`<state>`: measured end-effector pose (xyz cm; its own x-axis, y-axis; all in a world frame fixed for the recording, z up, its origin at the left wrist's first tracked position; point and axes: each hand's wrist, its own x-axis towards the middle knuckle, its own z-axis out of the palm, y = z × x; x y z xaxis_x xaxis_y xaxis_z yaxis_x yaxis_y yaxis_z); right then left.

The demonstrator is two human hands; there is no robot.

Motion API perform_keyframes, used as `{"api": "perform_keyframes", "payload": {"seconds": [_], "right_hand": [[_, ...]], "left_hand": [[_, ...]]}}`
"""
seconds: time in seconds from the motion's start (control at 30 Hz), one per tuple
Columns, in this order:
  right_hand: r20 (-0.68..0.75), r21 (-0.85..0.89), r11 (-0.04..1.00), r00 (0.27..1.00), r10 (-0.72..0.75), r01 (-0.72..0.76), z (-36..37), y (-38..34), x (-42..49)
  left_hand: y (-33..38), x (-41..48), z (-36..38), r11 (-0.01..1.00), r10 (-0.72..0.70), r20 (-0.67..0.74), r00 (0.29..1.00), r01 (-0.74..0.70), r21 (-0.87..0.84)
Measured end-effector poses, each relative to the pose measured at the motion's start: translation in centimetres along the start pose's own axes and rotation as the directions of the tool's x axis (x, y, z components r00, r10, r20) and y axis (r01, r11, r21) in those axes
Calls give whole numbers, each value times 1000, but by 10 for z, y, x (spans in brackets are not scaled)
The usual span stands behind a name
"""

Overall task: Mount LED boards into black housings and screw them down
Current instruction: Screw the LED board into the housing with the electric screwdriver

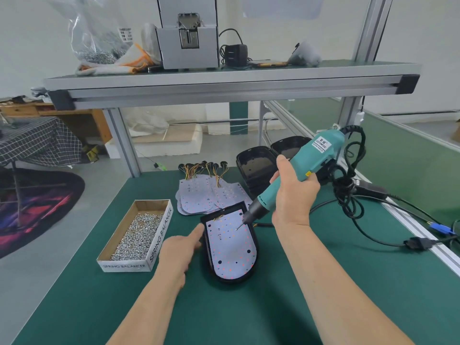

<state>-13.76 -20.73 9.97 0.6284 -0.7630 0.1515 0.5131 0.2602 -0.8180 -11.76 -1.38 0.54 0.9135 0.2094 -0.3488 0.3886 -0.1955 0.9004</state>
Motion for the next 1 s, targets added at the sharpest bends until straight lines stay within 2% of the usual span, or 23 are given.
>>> {"api": "perform_keyframes", "payload": {"seconds": [0.03,0.1,0.2,0.23,0.33,0.43,1.0], "right_hand": [[21,-22,1000,1000,-12,13,-1,2,-3],[65,-80,996,997,-38,43,-3,8,-10],[133,-156,984,989,-70,91,-7,18,-19],[151,-178,978,985,-81,107,-9,20,-21],[194,-244,953,972,-134,180,-15,25,-25],[218,-303,921,959,-182,243,-19,28,-27],[257,-364,886,945,-203,289,-23,43,-26]], "left_hand": [[-1,2,0,986,31,-6,1000,-29,167],[0,4,7,916,66,55,996,-82,392],[6,6,20,804,63,121,991,-122,582],[7,8,25,812,53,136,989,-122,570],[9,12,33,924,16,196,980,-90,373],[9,15,37,952,-12,237,971,-62,299],[10,18,37,957,-48,273,961,-34,288]]}}
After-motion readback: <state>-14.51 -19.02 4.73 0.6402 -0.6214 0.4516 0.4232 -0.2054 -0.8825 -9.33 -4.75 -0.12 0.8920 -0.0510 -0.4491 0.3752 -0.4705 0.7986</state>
